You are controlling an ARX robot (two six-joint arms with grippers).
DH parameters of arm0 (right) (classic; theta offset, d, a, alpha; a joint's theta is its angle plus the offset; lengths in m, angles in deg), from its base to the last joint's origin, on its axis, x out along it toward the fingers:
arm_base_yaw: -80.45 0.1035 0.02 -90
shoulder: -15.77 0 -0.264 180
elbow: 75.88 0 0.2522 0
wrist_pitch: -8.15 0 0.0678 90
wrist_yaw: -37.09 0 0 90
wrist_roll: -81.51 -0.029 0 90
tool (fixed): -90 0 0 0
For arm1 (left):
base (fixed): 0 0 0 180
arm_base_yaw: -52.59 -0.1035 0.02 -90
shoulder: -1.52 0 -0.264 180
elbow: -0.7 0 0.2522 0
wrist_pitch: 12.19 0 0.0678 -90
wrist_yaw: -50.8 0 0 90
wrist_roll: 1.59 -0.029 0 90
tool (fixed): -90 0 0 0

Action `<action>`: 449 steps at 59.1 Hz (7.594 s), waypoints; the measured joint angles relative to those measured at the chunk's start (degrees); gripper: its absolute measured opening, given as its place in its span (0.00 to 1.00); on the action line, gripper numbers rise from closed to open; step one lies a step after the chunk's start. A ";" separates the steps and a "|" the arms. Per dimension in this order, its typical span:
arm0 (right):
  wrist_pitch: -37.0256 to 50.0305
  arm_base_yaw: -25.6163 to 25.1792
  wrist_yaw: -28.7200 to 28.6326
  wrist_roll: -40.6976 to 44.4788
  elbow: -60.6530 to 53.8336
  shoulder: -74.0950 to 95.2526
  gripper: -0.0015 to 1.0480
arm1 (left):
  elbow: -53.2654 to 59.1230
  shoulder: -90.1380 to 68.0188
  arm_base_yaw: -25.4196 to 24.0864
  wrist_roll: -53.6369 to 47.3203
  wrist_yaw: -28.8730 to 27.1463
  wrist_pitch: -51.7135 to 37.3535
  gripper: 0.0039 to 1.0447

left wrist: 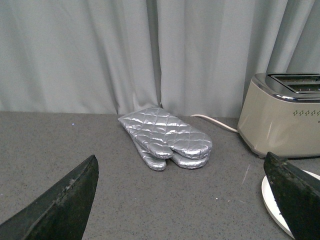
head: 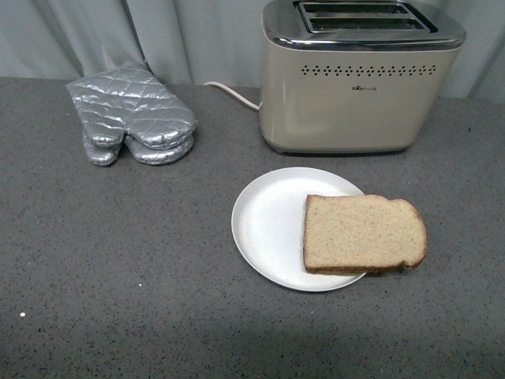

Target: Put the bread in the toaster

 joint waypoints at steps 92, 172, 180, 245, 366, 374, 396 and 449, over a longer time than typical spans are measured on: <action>12.00 3.45 -25.88 -33.64 42.49 110.55 0.40 | 0.00 0.04 0.00 -0.02 0.02 0.00 0.94; -18.80 17.33 13.60 -81.15 74.36 84.72 0.01 | 0.00 0.04 0.00 -0.02 0.02 0.00 0.94; -25.31 17.81 16.65 -86.36 80.11 88.54 0.01 | 0.00 0.04 0.00 -0.02 0.02 0.00 0.94; -37.68 19.50 20.48 -107.71 94.97 106.68 0.01 | 0.00 0.04 0.00 -0.02 0.02 0.00 0.94; 22.29 -2.62 -5.77 -11.56 -0.09 21.40 0.01 | 0.00 0.09 0.00 -0.02 0.02 0.09 0.94; 18.36 -2.89 -6.19 -11.58 -0.09 17.42 0.01 | 0.00 0.09 0.00 -0.02 0.02 0.09 0.94; 10.19 -2.93 -6.16 -11.58 -0.09 8.92 0.01 | 0.00 0.09 0.00 -0.02 0.00 0.09 0.94; -5.11 -2.93 -6.25 -11.74 -0.04 -6.05 0.34 | 0.00 0.09 0.00 -0.02 0.00 0.09 0.94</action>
